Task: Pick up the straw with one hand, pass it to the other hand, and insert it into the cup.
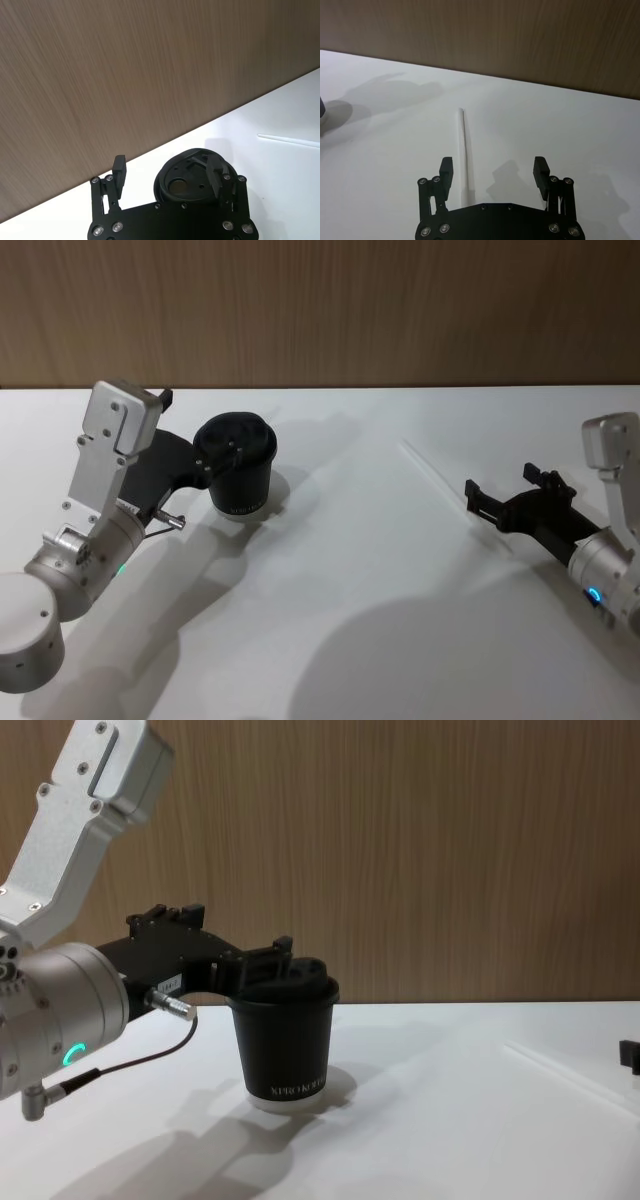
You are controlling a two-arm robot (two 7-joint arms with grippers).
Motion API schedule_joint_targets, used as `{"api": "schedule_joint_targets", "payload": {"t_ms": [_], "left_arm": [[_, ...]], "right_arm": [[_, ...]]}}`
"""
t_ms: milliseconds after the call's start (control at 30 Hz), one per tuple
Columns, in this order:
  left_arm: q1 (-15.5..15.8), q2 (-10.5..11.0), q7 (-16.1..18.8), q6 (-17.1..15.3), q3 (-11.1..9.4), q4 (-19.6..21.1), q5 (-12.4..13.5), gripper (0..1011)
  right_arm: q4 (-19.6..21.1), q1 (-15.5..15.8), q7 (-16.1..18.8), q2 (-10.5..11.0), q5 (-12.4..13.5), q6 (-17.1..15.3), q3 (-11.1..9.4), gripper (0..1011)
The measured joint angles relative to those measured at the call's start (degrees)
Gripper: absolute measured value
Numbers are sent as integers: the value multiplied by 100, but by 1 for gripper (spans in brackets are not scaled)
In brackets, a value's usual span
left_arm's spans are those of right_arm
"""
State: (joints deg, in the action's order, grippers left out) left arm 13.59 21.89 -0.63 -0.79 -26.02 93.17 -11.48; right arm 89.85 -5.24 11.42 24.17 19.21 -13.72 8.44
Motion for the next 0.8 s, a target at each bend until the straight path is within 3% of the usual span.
{"api": "schedule_joint_targets", "payload": {"t_ms": [433,800], "left_arm": [[0,0,0,0,0,0,0,1003],[0,0,0,0,0,0,0,1003]], "right_arm": [[23,86,462,254,18,53,16,1001],[23,84,637,437,19,-147,110,1001]]}}
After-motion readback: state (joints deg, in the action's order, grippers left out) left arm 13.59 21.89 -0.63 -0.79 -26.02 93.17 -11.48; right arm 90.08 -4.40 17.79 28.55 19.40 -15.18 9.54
